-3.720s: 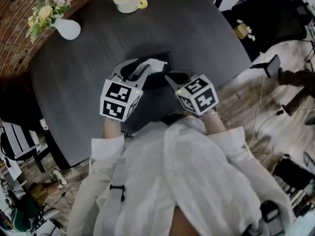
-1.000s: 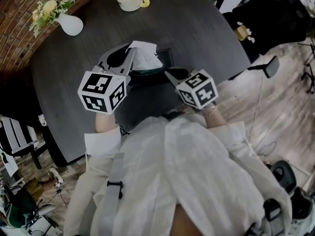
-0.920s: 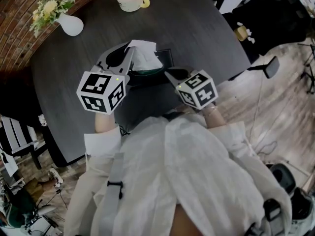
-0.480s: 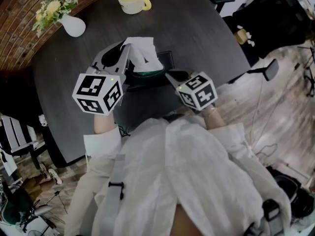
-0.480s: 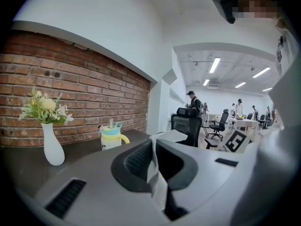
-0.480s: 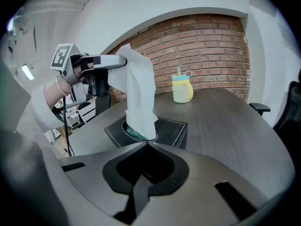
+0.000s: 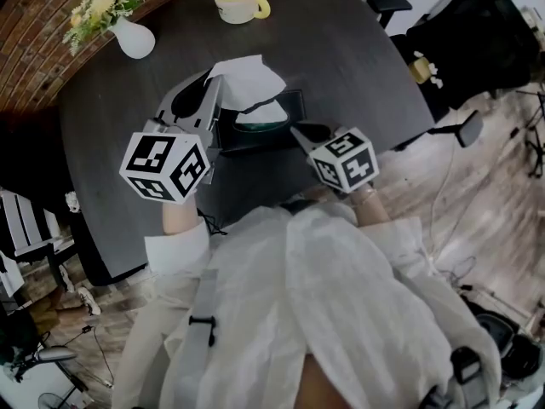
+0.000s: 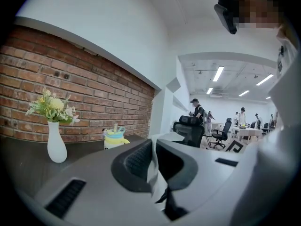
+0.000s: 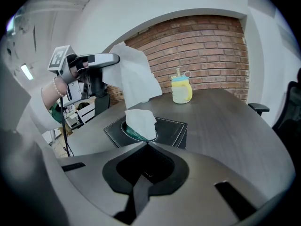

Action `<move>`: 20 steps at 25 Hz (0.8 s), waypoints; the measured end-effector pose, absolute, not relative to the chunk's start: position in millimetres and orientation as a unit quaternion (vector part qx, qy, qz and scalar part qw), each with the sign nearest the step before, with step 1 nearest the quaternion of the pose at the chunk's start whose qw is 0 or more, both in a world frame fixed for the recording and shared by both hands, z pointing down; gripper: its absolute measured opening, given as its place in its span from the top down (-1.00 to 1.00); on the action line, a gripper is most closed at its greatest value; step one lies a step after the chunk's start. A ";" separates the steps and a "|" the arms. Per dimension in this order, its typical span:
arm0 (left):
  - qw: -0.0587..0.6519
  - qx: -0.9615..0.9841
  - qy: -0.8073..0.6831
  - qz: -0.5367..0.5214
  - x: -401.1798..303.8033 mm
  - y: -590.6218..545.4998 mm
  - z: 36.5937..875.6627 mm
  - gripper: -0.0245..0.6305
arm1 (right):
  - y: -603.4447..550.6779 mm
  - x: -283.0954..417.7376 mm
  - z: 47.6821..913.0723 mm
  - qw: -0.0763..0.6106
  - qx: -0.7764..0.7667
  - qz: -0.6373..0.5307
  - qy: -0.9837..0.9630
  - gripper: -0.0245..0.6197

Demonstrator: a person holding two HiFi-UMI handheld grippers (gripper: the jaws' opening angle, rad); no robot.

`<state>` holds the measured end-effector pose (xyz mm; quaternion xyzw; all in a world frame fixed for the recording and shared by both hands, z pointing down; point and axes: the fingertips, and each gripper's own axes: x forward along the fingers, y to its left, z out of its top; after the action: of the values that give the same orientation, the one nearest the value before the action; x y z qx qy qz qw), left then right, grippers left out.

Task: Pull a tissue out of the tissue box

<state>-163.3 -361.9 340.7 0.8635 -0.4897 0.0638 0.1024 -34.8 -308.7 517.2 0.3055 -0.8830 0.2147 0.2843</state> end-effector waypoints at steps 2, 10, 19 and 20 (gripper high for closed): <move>0.107 0.861 -0.494 0.058 -165.9 -360.9 341.5 0.91 | -308.7 -35.2 517.0 0.283 0.308 0.214 -0.883 0.91; 0.117 0.858 -0.499 0.041 -170.1 -353.9 339.5 0.91 | -309.9 -32.5 516.1 0.252 0.327 0.248 -0.876 0.91; 0.143 0.852 -0.503 0.010 -181.6 -344.1 340.5 0.91 | -307.8 -44.2 491.6 0.229 0.311 0.250 -0.888 0.91; 0.146 0.853 -0.502 0.004 -182.7 -343.0 340.4 0.91 | -309.2 -45.3 485.0 0.220 0.311 0.247 -0.891 0.91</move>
<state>-182.7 -343.0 340.4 0.8526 -0.5017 0.0040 0.1465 -45.3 -309.2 485.0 0.3114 -0.8907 0.2473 0.2204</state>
